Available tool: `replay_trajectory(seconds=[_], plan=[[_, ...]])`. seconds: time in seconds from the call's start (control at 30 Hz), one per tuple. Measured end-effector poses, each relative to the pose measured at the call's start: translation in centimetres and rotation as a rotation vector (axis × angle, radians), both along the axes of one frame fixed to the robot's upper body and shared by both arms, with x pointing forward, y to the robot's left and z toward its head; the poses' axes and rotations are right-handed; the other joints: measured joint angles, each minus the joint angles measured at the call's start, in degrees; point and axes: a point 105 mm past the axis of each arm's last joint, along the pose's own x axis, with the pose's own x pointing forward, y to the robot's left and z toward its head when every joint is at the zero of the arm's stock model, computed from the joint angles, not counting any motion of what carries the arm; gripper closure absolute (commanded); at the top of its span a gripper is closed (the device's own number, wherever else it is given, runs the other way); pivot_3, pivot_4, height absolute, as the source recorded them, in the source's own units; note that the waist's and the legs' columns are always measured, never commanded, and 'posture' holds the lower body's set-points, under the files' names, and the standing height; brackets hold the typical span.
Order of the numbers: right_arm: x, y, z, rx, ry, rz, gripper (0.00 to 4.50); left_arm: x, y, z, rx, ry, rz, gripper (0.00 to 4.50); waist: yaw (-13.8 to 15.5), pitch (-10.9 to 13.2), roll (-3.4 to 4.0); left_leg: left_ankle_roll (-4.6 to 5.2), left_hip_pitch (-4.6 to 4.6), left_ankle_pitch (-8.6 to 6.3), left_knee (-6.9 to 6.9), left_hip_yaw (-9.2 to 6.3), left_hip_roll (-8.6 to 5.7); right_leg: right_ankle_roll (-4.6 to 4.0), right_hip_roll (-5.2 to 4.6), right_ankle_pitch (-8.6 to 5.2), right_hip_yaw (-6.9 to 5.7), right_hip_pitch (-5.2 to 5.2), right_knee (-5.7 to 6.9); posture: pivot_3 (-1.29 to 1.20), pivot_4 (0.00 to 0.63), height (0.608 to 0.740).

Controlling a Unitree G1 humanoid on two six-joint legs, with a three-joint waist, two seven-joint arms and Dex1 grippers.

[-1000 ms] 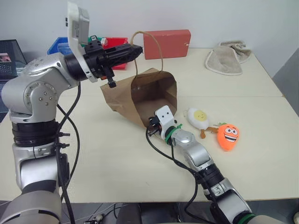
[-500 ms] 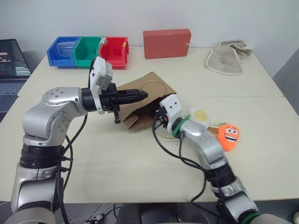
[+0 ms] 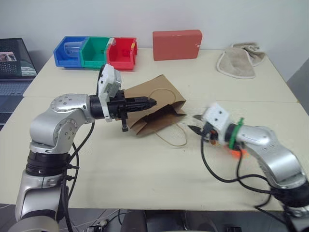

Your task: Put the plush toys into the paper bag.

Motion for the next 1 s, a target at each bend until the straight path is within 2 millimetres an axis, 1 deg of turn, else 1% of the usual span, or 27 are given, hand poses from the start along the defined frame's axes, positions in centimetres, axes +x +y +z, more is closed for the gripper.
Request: replay_trajectory(seconds=[0.07, 0.17, 0.23, 0.33, 0.4, 0.47, 0.6, 0.73, 0.77, 0.87, 0.9, 1.0], plan=[[0.3, -0.5, -1.0, -0.053, -0.014, -0.005, 2.51, -0.1, 0.0, 0.0, 0.001, -0.001, -0.005, 4.50, -0.5, 0.0, 0.00, 0.00, 0.01, 0.00, 0.01, 0.06, 0.00, 0.00, 0.00, 0.00, 0.05, 0.00, 0.00, 0.00, 0.150, 0.740], [1.1, -2.0, -2.7, -0.144, -0.030, -0.040, 2.51, -0.1, 0.0, 0.0, 0.000, 0.002, -0.005, 4.50, -0.5, 0.0, -0.01, 0.00, 0.01, 0.00, 0.06, 0.06, -0.01, 0.00, -0.01, 0.00, 0.06, 0.01, 0.02, 0.00, 0.150, 0.740], [1.2, -2.1, -2.9, -0.174, -0.052, -0.030, 2.51, -0.1, 0.0, 0.1, -0.003, 0.004, -0.006, 4.50, -0.4, 0.0, -0.02, -0.01, 0.01, 0.00, 0.06, 0.05, -0.01, 0.00, -0.01, 0.00, 0.06, 0.02, 0.02, 0.00, 0.150, 0.740], [2.0, -2.4, -3.4, -0.224, -0.089, -0.039, 3.12, -0.1, 0.0, 0.2, -0.008, 0.005, -0.009, 4.50, -0.4, 0.0, -0.02, -0.01, 0.01, 0.01, 0.07, 0.04, -0.02, 0.00, -0.02, 0.00, 0.04, 0.03, 0.02, 0.00, 0.150, 0.740], [2.6, -2.8, -3.2, -0.247, -0.118, -0.058, 3.75, -0.1, 0.0, 0.2, -0.006, 0.009, -0.007, 4.50, -0.3, 0.0, -0.02, -0.01, 0.01, 0.01, 0.09, 0.04, -0.02, 0.00, -0.02, 0.01, 0.04, 0.04, 0.03, 0.00, 0.150, 0.740], [3.0, -3.0, -2.9, -0.254, -0.142, -0.068, 4.49, -0.1, 0.1, 0.2, -0.006, 0.012, -0.004, 4.50, -0.3, 0.0, -0.02, -0.02, 0.02, 0.01, 0.09, 0.01, -0.01, 0.00, -0.02, 0.01, 0.02, 0.06, 0.04, 0.00, 0.150, 0.740], [3.0, -2.9, -2.8, -0.274, -0.164, -0.052, 4.49, -0.1, 0.2, 0.3, -0.010, 0.010, 0.002, 4.50, -0.2, 0.0, -0.02, -0.02, 0.02, 0.01, 0.10, 0.01, -0.01, -0.01, -0.02, 0.01, 0.02, 0.06, 0.05, 0.00, 0.150, 0.740], [2.4, -2.7, -2.5, -0.266, -0.141, 0.019, 4.49, 0.0, 0.2, 0.5, -0.013, 0.008, 0.003, 4.50, -0.2, 0.0, -0.03, -0.01, 0.02, 0.01, 0.10, 0.01, -0.01, -0.01, -0.02, 0.01, 0.02, 0.05, 0.06, 0.00, 0.150, 0.740], [1.7, -2.2, -2.1, -0.246, -0.115, 0.069, 4.49, 0.0, 0.2, 0.7, -0.016, 0.004, 0.003, 4.50, -0.2, 0.0, -0.03, -0.01, 0.02, 0.01, 0.08, 0.01, -0.01, -0.01, -0.02, 0.01, 0.02, 0.04, 0.07, 0.00, 0.150, 0.740], [-0.7, 0.5, 0.0, -0.144, -0.070, 0.237, 4.49, -0.1, 0.1, 1.2, -0.024, -0.006, -0.009, 4.50, -0.4, 0.0, -0.02, -0.01, 0.02, 0.01, 0.05, -0.01, 0.01, -0.01, -0.01, 0.01, -0.01, 0.04, 0.09, 0.00, 0.150, 0.740], [-1.7, 1.9, 1.2, -0.094, -0.055, 0.309, 4.49, -0.2, 0.0, 1.4, -0.025, -0.008, -0.016, 4.50, -0.4, 0.0, -0.02, -0.01, 0.02, 0.01, 0.06, -0.03, 0.02, -0.01, 0.00, 0.01, -0.02, 0.05, 0.10, 0.00, 0.150, 0.740], [-3.8, 4.7, 3.5, 0.062, -0.007, 0.439, 4.49, -0.2, -0.1, 1.6, -0.026, -0.011, -0.021, 4.50, -0.3, 0.0, -0.03, -0.02, 0.03, 0.01, 0.10, -0.08, 0.01, -0.01, -0.01, 0.01, -0.06, 0.09, 0.12, 0.00, 0.150, 0.740]])
